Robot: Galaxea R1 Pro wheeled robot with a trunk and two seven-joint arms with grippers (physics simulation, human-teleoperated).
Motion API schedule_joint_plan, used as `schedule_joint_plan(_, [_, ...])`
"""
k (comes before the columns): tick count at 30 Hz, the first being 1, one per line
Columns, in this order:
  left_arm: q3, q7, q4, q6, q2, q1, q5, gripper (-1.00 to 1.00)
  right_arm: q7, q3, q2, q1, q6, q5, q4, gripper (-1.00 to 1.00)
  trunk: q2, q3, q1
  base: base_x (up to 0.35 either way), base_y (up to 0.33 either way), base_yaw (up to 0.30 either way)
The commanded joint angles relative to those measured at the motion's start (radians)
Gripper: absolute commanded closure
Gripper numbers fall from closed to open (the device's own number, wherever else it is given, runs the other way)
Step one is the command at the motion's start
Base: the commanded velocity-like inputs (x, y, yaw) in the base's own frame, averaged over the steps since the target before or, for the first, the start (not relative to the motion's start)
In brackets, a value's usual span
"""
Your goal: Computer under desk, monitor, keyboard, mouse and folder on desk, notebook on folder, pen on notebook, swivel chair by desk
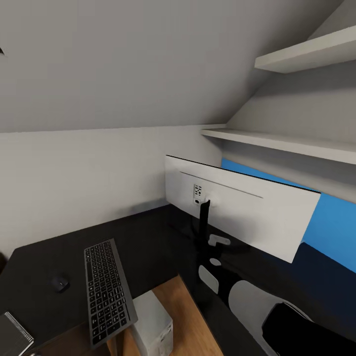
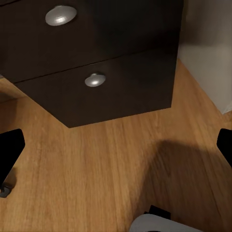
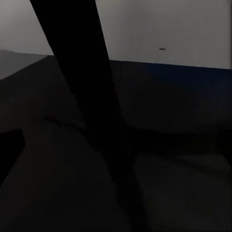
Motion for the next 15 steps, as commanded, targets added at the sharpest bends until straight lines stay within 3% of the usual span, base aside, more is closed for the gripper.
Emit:
schedule_joint_plan(1, [-0.009, 0.004, -0.002, -0.001, 0.000, 0.001, 0.007, -1.00, -0.003, 0.008, 0.000, -0.001, -0.005, -0.008, 0.001, -1.00, -0.001, -0.001, 0.000, 0.000, 0.000, 0.000])
schedule_joint_plan(5, [-0.010, 0.004, -0.002, -0.001, 0.000, 0.001, 0.007, -1.00, -0.003, 0.014, 0.000, -0.001, -0.004, 0.007, 0.001, -1.00, -0.001, -0.001, 0.000, 0.000, 0.000, 0.000])
schedule_joint_plan(10, [-0.011, 0.003, -0.002, -0.001, 0.000, 0.001, 0.007, -1.00, -0.003, 0.026, 0.000, -0.001, -0.003, 0.087, 0.002, -1.00, -0.001, -0.001, 0.000, 0.040, 0.001, 0.000])
schedule_joint_plan(12, [-0.012, 0.001, -0.002, -0.002, 0.000, 0.001, 0.007, -1.00, -0.002, 0.027, 0.000, -0.001, -0.003, 0.138, 0.003, -1.00, -0.001, -0.001, 0.000, 0.196, 0.025, 0.000])
schedule_joint_plan(15, [-0.012, 0.000, -0.002, -0.001, 0.000, 0.001, 0.007, -1.00, -0.002, 0.027, 0.000, -0.001, -0.003, 0.160, 0.004, -1.00, -0.001, -0.001, 0.000, 0.138, 0.015, 0.000])
